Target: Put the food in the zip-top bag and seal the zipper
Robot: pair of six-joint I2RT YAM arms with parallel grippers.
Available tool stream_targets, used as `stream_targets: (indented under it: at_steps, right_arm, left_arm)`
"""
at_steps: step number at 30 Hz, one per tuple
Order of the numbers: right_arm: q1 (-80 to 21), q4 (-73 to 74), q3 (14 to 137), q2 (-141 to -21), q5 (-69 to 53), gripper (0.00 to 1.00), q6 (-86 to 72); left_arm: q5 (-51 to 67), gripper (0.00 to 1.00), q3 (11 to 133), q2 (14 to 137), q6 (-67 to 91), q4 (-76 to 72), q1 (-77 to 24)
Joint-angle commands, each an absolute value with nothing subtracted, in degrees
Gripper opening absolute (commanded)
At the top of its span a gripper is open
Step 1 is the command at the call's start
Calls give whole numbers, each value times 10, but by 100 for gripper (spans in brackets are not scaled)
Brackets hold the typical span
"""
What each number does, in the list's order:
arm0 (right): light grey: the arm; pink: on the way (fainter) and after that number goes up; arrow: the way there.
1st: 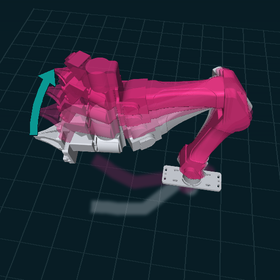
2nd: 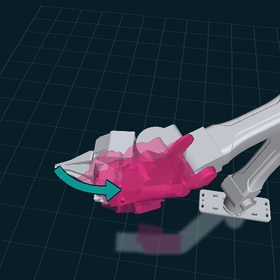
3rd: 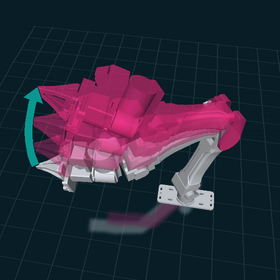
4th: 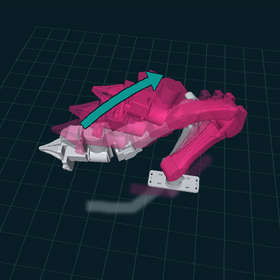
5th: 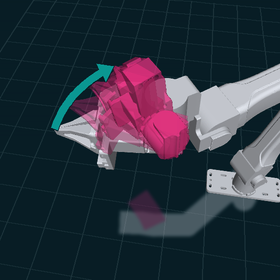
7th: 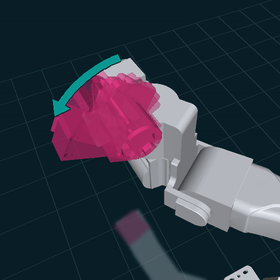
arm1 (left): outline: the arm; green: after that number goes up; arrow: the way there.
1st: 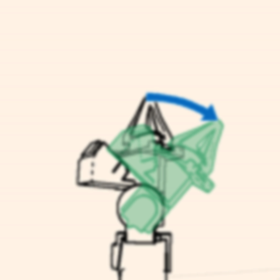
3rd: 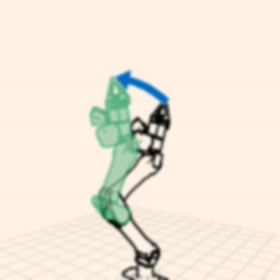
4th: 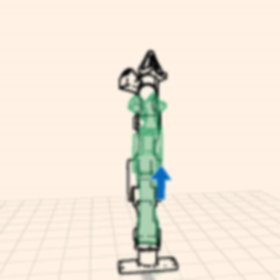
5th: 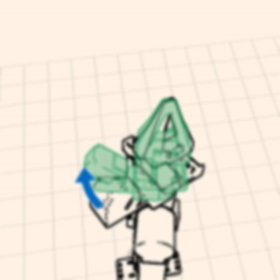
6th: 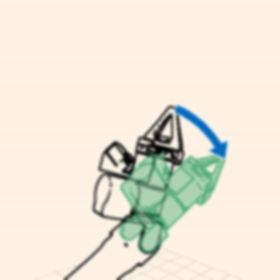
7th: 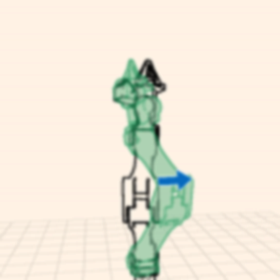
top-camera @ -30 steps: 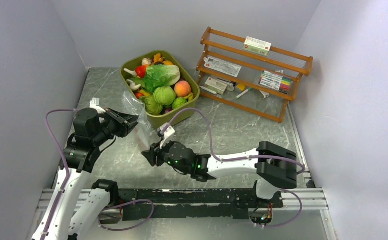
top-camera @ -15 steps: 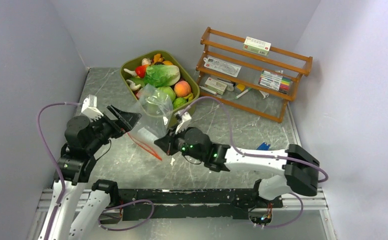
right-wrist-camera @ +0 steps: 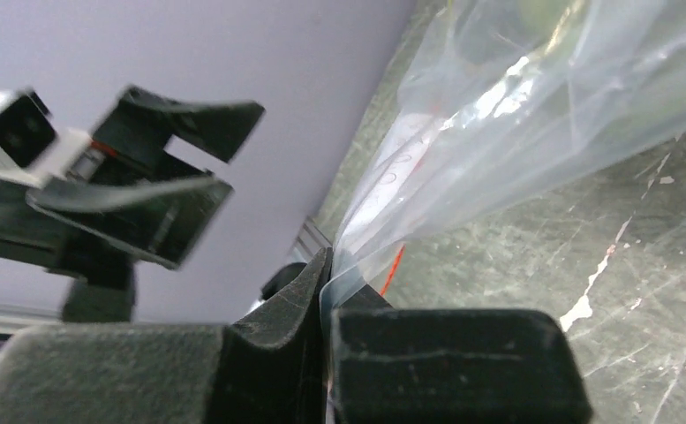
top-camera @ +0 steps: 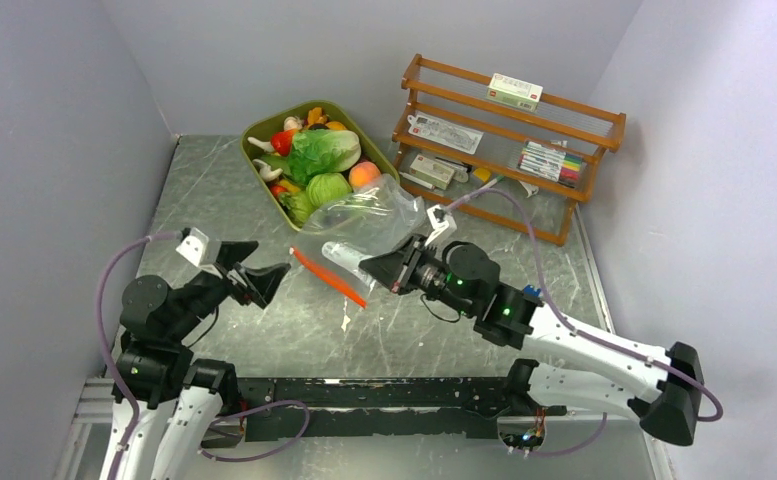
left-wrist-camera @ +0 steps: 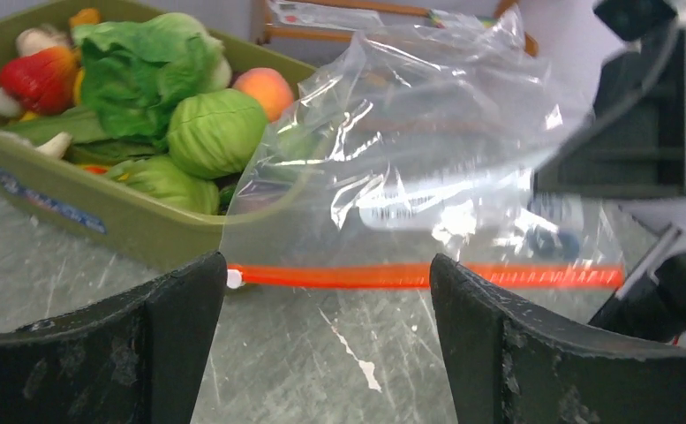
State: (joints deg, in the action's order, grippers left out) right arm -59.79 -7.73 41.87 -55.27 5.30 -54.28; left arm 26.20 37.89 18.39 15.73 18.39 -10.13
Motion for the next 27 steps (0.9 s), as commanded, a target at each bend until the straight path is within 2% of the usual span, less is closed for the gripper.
stream_targets:
  at_steps: [1, 5, 10, 14, 22, 27]
  right_arm:
    - [-578, -35, 411, -522, 38, 0, -612]
    - [-569, 9, 436, -528, 5, 0, -631]
    - [-568, -80, 376, -487, -23, 0, -693]
    - [-566, -90, 349, -456, -3, 0, -768]
    - [-562, -37, 396, -460, -36, 0, -774]
    - [-561, -51, 388, -466, -54, 0, -811]
  left_arm:
    - [390, 85, 343, 152, 52, 140, -104]
    - [433, 85, 358, 153, -48, 151, -104]
    - [425, 81, 364, 161, -89, 143, -104]
    - [471, 84, 345, 124, -118, 144, -104]
    - [555, 79, 337, 146, -300, 207, -104]
    - [606, 78, 307, 159, -337, 161, -104]
